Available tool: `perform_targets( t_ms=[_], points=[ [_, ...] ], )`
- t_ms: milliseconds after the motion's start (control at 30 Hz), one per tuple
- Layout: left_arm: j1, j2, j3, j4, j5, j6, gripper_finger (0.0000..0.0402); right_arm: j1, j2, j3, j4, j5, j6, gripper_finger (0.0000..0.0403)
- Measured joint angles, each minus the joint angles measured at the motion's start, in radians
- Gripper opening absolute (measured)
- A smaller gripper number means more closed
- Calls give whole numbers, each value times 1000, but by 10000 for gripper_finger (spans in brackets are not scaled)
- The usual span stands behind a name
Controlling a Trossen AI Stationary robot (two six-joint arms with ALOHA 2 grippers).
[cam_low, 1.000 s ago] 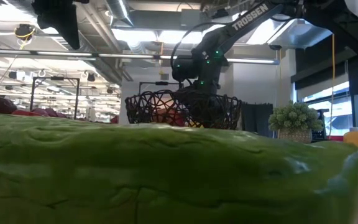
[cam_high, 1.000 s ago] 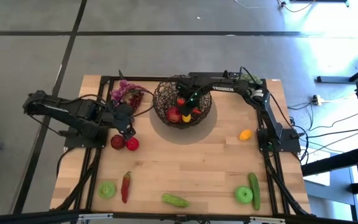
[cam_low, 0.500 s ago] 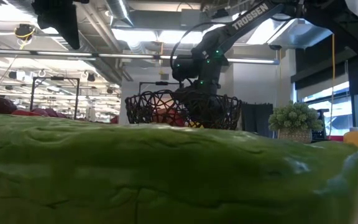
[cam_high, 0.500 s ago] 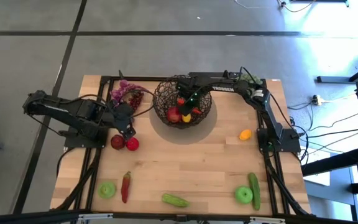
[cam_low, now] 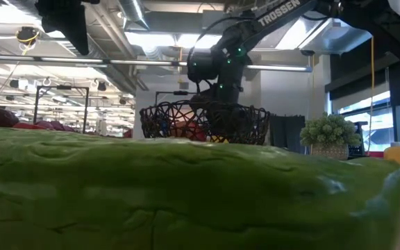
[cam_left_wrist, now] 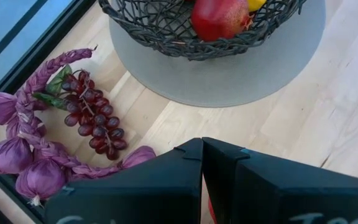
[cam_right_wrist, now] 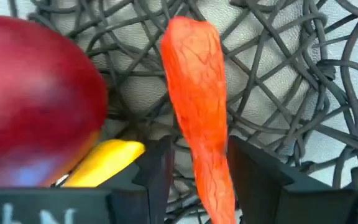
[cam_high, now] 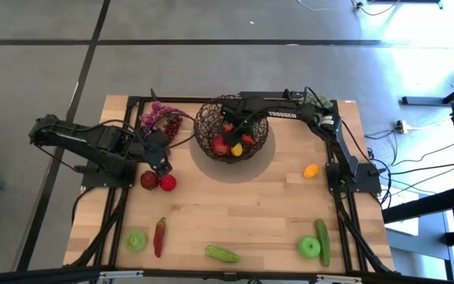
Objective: Build produce basket
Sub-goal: Put the left cucumber into the wire basket
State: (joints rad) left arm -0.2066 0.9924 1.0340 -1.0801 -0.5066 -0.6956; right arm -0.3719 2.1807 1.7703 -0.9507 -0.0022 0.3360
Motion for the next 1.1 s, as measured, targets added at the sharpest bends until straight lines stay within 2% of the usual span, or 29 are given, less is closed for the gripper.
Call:
perform_targets(
  t_ms=[200, 367, 800, 1000, 1100],
  points=[
    [0, 0, 0, 0, 0, 0, 0, 18, 0, 82, -125, -17, 5, 149],
    [-1, 0, 0, 0, 0, 0, 0, 82, 0, 203, -241, -17, 4, 149],
    [-132, 0, 0, 1, -1, 36, 0, 393, 0, 495, -344, 48, 58, 149],
    [-212, 0, 0, 30, -1, 74, 0, 543, 0, 584, -349, 46, 100, 149],
    [-250, 0, 0, 55, -1, 104, 0, 617, -2, 585, -342, 27, 83, 149]
  ],
)
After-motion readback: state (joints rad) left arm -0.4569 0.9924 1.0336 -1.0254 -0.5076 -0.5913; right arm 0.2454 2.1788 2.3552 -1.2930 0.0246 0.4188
